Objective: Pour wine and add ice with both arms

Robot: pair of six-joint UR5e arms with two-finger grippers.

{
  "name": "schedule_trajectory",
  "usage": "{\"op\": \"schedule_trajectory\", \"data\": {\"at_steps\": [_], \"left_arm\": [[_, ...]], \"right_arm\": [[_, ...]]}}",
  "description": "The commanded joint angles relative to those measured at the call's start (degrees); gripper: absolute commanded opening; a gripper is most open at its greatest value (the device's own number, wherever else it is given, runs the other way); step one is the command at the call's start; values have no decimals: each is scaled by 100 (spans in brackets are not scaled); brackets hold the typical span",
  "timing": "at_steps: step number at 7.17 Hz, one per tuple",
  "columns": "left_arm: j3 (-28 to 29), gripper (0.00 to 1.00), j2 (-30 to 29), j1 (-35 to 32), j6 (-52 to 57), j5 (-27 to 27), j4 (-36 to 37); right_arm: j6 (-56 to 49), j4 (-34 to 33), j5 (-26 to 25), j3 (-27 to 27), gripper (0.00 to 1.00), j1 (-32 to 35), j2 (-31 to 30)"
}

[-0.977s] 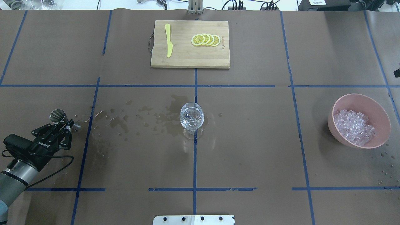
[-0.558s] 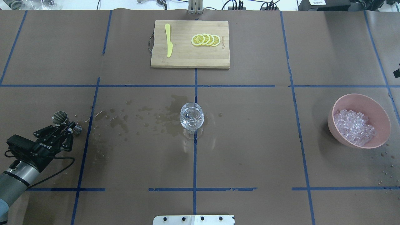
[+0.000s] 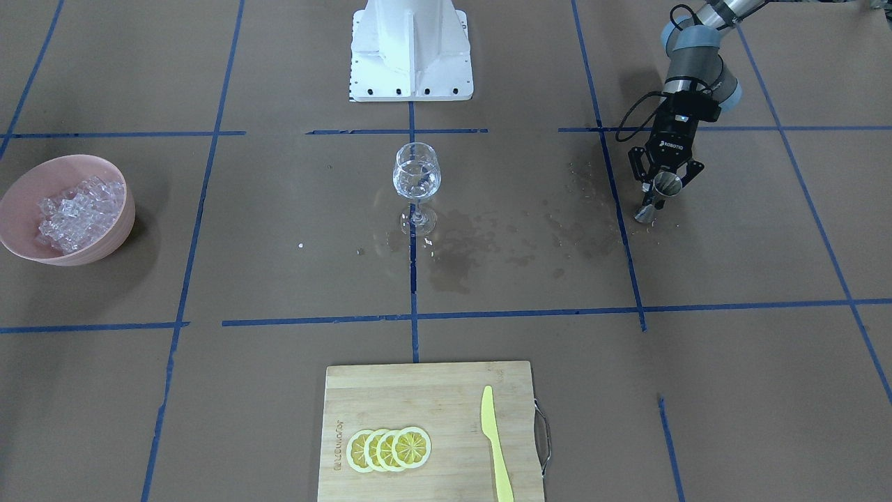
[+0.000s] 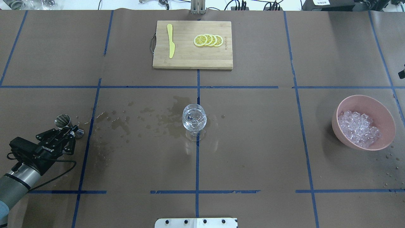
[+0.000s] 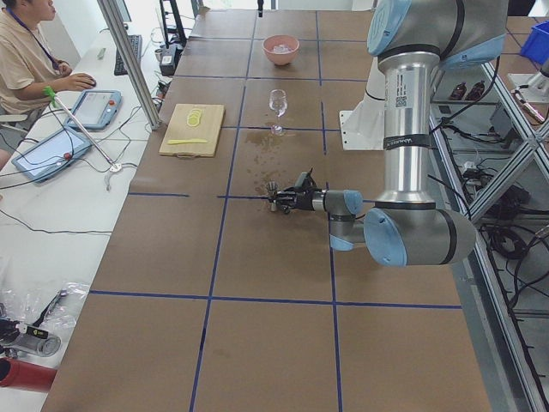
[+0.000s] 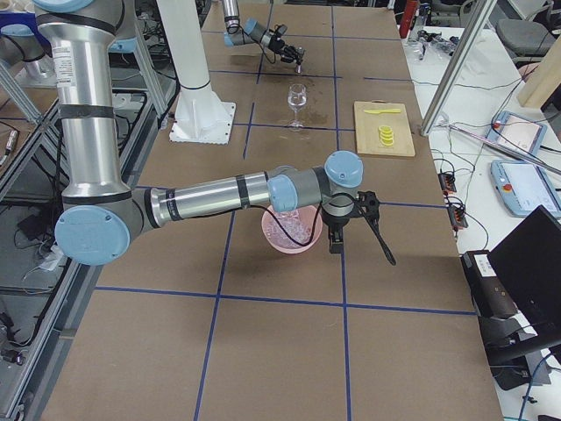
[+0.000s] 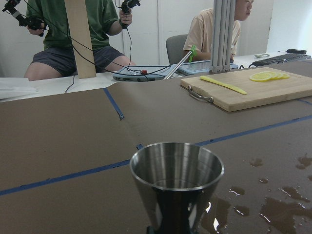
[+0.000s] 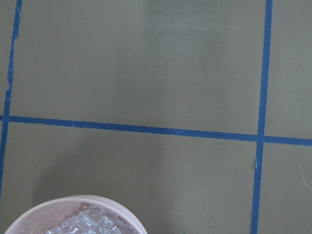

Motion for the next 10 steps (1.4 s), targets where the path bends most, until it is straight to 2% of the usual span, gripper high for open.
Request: {"op": "schedule_trajectory", "data": {"at_steps": [1,3,4,8,10], "left_arm": [[2,9,-3,-8,-14,-70,-5],[-7,20,-3,-8,-14,-105,-5],[-7,35,-3,-17,-14,-106,-5],[-7,44,6,-25,-14,-106,4],[-42,97,49,-43,4,-132,4]], "right_arm": [[0,0,3,6,100,6,0],[0,0,3,50,100,6,-17],[9,-9,3,85,100,6,-26],[9,-9,3,85,100,-3,-35],[9,-9,12,85,100,6,-35]]}}
